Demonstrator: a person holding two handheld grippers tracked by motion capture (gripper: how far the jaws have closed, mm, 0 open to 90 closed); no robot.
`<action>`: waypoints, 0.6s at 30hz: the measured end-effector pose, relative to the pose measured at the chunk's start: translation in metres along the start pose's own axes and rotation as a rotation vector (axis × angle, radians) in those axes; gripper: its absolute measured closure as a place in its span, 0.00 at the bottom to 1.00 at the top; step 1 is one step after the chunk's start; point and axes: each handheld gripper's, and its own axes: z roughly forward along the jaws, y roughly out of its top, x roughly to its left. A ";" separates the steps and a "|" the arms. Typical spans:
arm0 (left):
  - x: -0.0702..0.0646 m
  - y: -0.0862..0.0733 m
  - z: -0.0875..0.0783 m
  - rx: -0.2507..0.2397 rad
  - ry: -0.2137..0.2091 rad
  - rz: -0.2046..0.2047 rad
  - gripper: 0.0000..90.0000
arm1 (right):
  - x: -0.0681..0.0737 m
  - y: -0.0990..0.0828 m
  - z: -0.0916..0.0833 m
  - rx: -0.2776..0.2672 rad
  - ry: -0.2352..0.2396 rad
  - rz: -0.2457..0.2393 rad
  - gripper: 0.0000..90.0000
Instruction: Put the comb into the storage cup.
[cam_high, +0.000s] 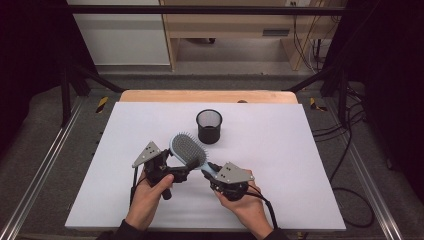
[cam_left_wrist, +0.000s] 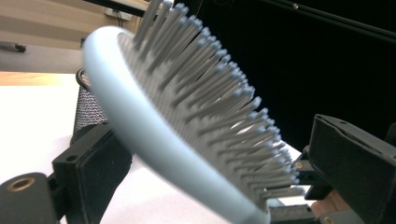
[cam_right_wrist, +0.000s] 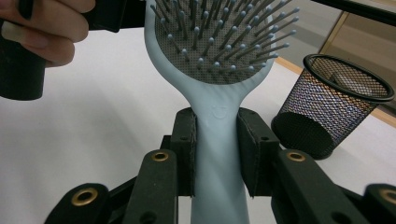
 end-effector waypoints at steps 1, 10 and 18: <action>-0.001 0.000 0.000 -0.002 -0.001 -0.001 0.07 | 0.001 0.000 0.000 0.000 0.002 -0.004 0.77; -0.001 0.000 -0.001 -0.007 0.006 -0.043 0.17 | 0.003 0.001 -0.001 -0.006 -0.003 -0.021 0.77; 0.000 0.002 -0.006 -0.018 0.027 -0.091 0.27 | 0.007 0.000 0.001 0.002 -0.007 -0.045 0.77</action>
